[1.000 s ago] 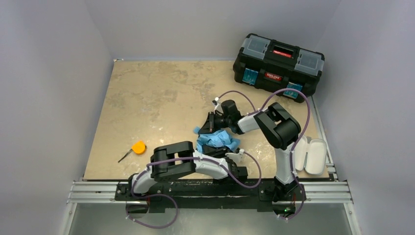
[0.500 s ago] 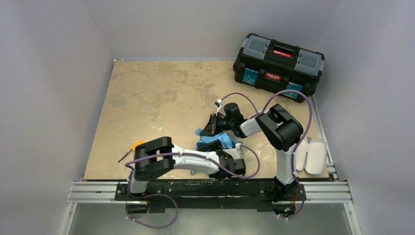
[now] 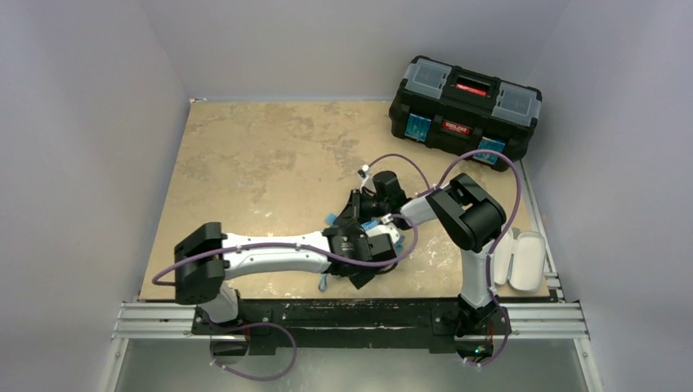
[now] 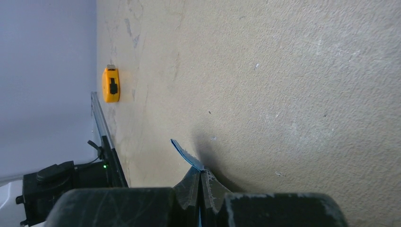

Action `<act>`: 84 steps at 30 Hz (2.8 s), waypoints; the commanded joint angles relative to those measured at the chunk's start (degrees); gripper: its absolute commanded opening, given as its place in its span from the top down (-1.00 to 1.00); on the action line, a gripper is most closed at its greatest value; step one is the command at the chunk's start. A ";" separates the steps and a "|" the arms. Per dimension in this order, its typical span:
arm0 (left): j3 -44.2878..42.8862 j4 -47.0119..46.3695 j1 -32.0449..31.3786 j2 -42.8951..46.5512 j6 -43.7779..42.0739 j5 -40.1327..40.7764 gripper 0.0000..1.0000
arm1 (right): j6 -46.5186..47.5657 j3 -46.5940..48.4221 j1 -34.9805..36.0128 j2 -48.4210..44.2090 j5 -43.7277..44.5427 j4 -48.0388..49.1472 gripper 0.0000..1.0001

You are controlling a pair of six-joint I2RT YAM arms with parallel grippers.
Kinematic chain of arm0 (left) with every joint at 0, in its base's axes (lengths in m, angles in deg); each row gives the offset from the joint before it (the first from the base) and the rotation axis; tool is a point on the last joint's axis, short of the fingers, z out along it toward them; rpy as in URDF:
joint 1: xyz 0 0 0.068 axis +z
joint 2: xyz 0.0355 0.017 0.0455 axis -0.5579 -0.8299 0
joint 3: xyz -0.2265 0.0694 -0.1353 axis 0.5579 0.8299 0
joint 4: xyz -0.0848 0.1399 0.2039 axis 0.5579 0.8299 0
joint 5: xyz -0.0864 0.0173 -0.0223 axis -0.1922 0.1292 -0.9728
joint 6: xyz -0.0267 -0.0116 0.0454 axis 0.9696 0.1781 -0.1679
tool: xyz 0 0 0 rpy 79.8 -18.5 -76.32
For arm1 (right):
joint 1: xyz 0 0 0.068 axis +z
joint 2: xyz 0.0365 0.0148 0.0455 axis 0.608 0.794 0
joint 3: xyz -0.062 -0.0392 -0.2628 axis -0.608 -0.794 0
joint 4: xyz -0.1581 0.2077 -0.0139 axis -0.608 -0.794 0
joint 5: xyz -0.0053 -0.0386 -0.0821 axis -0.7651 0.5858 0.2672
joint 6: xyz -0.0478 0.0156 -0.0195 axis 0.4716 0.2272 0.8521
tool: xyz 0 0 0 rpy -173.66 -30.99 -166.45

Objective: Put away the umbrella

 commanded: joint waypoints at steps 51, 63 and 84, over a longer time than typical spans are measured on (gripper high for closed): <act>15.25 -21.45 9.00 8.77 -10.55 23.58 1.00 | 0.64 20.26 0.29 -4.18 0.92 -12.89 1.00; 4.44 -9.01 0.69 -13.78 -0.32 32.01 1.00 | 0.69 7.25 0.22 -0.10 2.24 -9.26 1.00; 9.72 -10.10 -1.12 3.22 0.82 4.26 -0.64 | 2.65 -3.70 -0.48 -1.58 4.99 -5.08 1.00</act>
